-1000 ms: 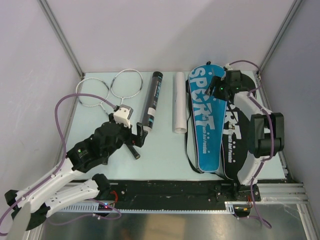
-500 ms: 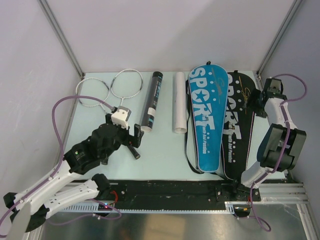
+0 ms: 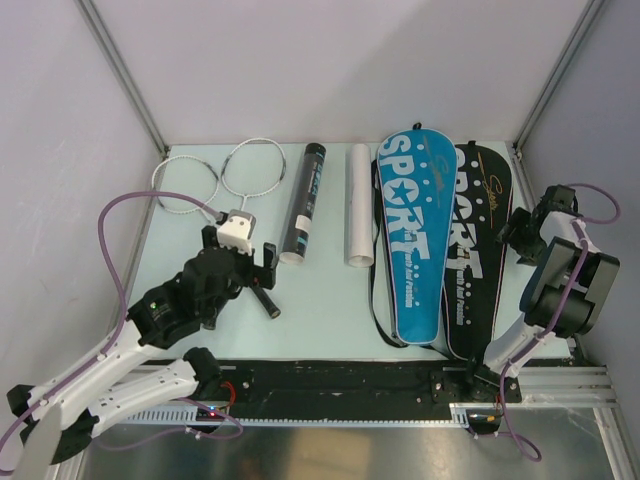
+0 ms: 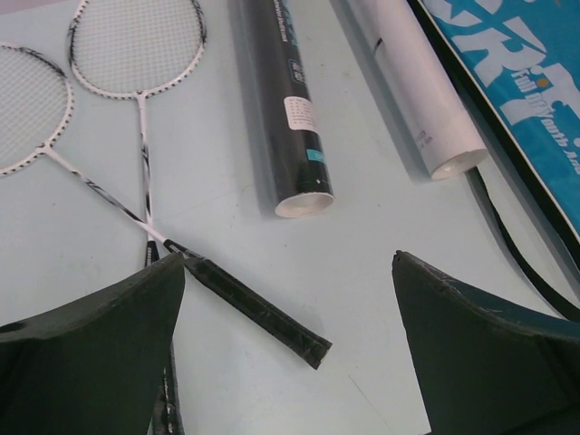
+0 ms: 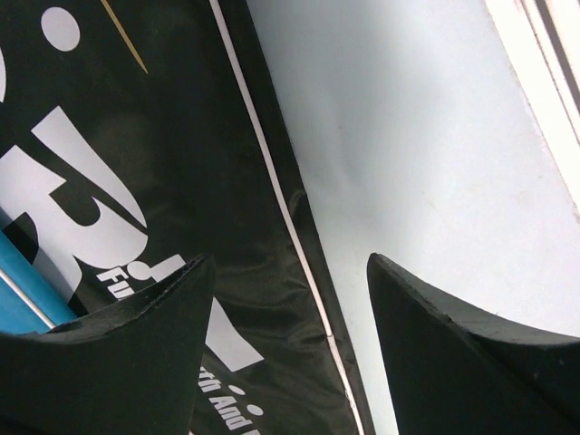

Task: Pack up the badminton gear
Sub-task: Pick up the racket bag from the center of the board.

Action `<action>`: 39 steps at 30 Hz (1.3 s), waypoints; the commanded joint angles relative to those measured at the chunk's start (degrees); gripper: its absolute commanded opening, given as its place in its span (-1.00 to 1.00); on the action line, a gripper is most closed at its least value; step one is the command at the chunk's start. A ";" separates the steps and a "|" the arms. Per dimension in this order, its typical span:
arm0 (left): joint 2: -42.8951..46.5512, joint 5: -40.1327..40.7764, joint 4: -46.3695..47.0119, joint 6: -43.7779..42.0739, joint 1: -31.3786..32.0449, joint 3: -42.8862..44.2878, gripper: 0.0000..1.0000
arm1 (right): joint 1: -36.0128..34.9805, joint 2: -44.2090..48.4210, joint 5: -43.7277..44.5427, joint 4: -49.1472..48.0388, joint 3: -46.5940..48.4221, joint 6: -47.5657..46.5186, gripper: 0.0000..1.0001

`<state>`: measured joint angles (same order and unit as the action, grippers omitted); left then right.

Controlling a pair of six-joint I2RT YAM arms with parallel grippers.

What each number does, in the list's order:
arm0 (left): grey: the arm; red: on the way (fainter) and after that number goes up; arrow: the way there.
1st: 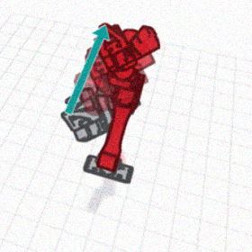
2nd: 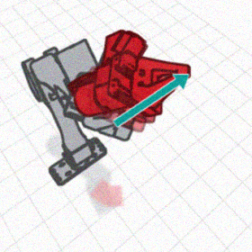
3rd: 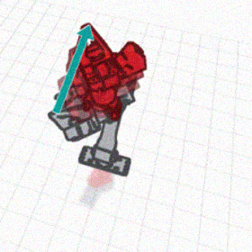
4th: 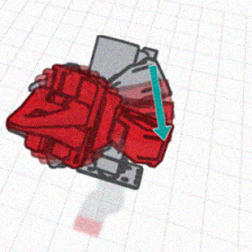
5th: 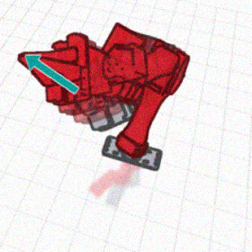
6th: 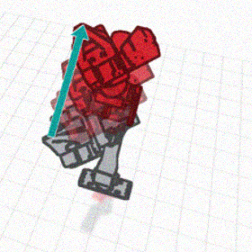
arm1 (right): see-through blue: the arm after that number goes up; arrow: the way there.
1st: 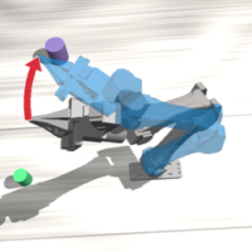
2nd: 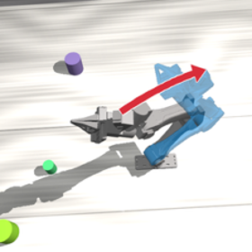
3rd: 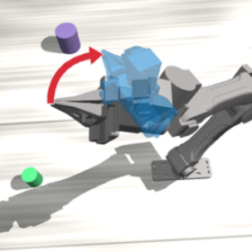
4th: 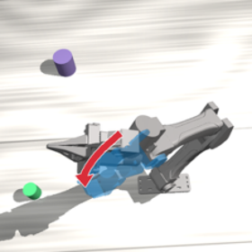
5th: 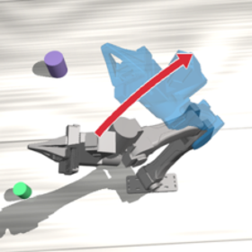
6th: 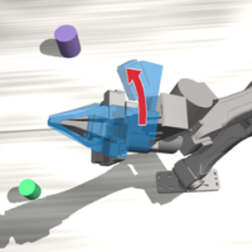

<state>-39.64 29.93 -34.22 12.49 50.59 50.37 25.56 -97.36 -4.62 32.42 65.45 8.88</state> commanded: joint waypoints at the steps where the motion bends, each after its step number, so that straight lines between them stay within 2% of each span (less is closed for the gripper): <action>1: -0.05 4.32 1.91 -0.22 -0.33 2.28 0.99 | 0.38 -1.56 -4.21 -2.90 -1.26 -0.60 0.42; 7: -0.24 5.71 1.99 -0.44 -0.39 2.72 0.99 | 0.45 -4.18 -5.34 -5.09 -3.57 -0.39 0.27; 11: -0.49 5.87 2.26 -1.15 -0.39 2.31 0.99 | 0.45 -5.91 -4.54 -5.46 -3.95 -0.26 0.06; 13: -0.80 6.00 2.19 -1.35 -0.40 2.07 0.99 | 0.39 -6.13 -3.32 -5.49 -3.93 -0.14 -0.14; 17: -0.42 5.88 2.16 -0.34 -0.34 1.38 0.99 | -0.03 -4.54 1.36 -5.04 -4.04 0.30 -0.78; 19: -0.24 4.97 2.10 0.35 -0.39 1.44 0.99 | -0.70 -2.05 5.08 -4.73 -4.02 0.93 -0.95; 30: 0.58 -3.39 1.71 6.62 -0.39 2.64 0.99 | -8.10 16.99 30.04 -4.34 1.02 2.57 -1.00; 35: -1.52 -6.52 1.70 9.46 -0.40 2.29 0.99 | -12.70 25.22 40.62 -8.16 1.52 0.68 -1.00; 39: -2.71 -7.04 1.70 9.86 -0.40 1.83 0.99 | -16.21 30.50 44.59 -12.56 1.52 -2.37 -1.00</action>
<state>-41.32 24.77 -33.98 20.08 50.59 50.48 11.90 -72.55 29.15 29.15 63.77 9.08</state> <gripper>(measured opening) 0.995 0.020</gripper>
